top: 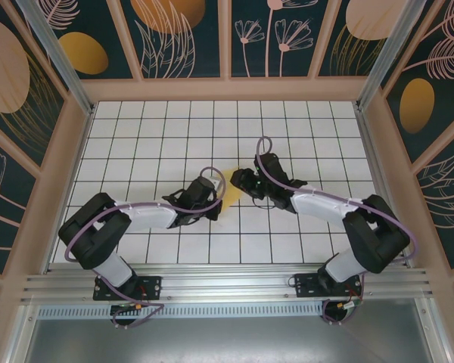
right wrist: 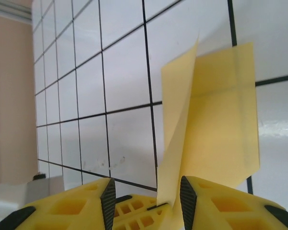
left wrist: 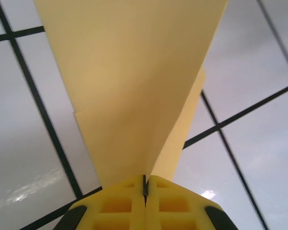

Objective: Fold a paper plane with a square sheet of paper (pick it up from the middle)
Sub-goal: Fourth fold the wing at the center of the table.

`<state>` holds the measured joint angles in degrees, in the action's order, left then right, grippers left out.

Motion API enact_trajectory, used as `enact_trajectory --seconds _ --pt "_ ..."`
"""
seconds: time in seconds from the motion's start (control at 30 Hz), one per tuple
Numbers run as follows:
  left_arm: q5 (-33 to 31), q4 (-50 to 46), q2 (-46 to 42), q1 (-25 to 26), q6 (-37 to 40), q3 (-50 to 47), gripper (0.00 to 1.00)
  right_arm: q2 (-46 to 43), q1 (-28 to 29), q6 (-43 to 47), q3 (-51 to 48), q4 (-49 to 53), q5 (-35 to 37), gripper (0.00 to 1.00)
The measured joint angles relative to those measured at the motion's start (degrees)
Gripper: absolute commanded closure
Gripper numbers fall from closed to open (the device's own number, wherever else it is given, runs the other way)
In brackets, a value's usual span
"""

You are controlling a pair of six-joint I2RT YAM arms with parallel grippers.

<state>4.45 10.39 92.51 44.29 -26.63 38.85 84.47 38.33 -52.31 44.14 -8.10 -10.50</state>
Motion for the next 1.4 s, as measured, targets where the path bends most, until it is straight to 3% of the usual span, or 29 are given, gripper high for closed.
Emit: enact_trajectory --seconds 0.23,0.5,0.67,1.03,1.4 --pt "12.3 6.1 0.0 -4.7 -2.4 -2.9 0.93 -1.8 -1.3 3.6 -2.2 0.0 -1.5 0.68" --pt "20.2 12.5 0.2 -7.8 -6.4 -7.0 0.93 4.1 -0.9 6.1 -1.5 -2.0 -6.5 0.8" --pt "21.9 14.6 0.2 -9.3 -8.2 -7.9 0.93 8.8 -0.3 6.9 0.5 -3.1 -9.7 0.85" --pt "23.2 18.2 0.3 -10.3 -11.6 -10.4 0.91 16.6 0.6 7.3 6.7 -5.7 -14.6 0.85" --pt "23.5 18.5 1.8 -10.3 -12.3 -10.4 0.9 19.6 0.6 7.4 8.1 -4.7 -13.3 0.85"
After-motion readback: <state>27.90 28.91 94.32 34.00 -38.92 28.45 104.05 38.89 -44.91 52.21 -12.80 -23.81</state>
